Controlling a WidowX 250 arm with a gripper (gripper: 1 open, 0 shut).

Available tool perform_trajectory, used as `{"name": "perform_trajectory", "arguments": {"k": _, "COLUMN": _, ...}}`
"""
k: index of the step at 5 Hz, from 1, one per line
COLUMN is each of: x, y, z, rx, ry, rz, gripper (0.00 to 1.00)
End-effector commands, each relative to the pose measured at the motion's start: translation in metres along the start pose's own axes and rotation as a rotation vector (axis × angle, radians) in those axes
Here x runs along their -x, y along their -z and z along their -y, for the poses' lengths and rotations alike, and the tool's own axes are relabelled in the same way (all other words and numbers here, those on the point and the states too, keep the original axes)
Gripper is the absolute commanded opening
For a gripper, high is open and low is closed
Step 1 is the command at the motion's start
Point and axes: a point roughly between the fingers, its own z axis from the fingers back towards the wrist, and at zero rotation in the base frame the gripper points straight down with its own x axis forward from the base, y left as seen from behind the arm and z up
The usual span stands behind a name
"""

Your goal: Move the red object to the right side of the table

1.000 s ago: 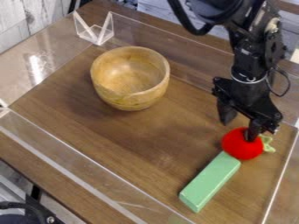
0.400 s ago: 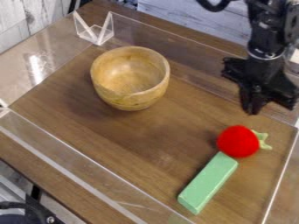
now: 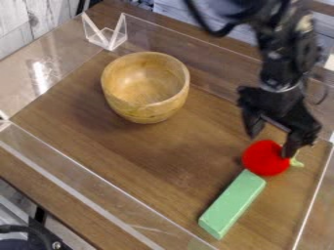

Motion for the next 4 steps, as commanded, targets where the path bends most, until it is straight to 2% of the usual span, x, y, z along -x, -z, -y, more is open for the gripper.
{"name": "perform_trajectory", "arguments": {"k": 1, "x": -0.001, "y": -0.008, "z": -0.001, "rx": -0.004, "ry": -0.035, "rz": 0.067, "gripper": 1.0}}
{"name": "perform_trajectory", "arguments": {"k": 2, "x": 0.002, "y": -0.013, "z": 0.001, "rx": -0.029, "ry": -0.064, "rz": 0.056, "gripper": 0.0}}
{"name": "perform_trajectory", "arguments": {"k": 3, "x": -0.005, "y": -0.02, "z": 0.018, "rx": -0.05, "ry": -0.07, "rz": 0.035, "gripper": 0.0}}
{"name": "perform_trajectory", "arguments": {"k": 4, "x": -0.016, "y": -0.025, "z": 0.036, "rx": -0.049, "ry": -0.061, "rz": 0.044, "gripper": 1.0}}
